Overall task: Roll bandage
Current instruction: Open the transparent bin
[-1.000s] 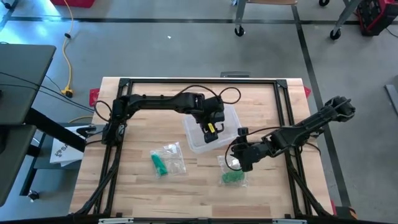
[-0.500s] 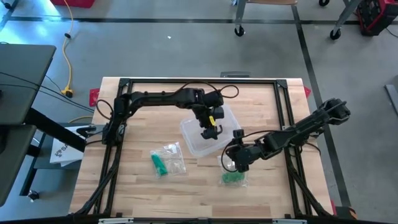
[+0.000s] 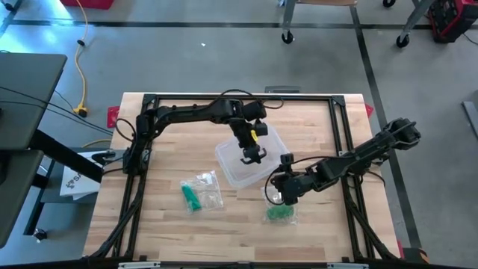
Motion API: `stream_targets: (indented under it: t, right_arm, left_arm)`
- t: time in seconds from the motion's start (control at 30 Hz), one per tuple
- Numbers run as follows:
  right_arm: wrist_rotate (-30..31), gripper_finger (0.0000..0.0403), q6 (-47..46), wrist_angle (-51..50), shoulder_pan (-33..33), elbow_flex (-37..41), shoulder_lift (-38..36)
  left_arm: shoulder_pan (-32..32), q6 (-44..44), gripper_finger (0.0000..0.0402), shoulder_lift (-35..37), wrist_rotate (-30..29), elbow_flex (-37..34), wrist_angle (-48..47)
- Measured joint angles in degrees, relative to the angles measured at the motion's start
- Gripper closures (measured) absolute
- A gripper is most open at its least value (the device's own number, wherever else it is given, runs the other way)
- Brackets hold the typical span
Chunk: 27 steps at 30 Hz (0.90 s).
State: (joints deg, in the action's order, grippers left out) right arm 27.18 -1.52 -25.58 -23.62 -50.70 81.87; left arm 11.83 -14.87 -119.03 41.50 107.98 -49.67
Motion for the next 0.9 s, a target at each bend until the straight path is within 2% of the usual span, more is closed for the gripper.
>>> stream_targets:
  t: [0.33, 0.57, 0.9]
  right_arm:
    - [0.63, 0.0206, -1.47, -1.58, 0.07, 0.0, 0.0]
    - [0.85, 0.0206, -1.6, -1.48, 0.02, 0.0, 0.0]
    - [0.75, 0.0206, -2.28, -1.58, 0.0, 0.0, 0.0]
  left_arm:
    - [1.63, 0.35, 0.0205, 3.73, 2.31, 0.11, 0.38]
    - [1.98, 0.02, 0.0207, 6.31, 1.3, 0.13, -0.11]
    - [2.72, -1.42, 0.0248, 13.5, -0.94, 0.2, -1.34]
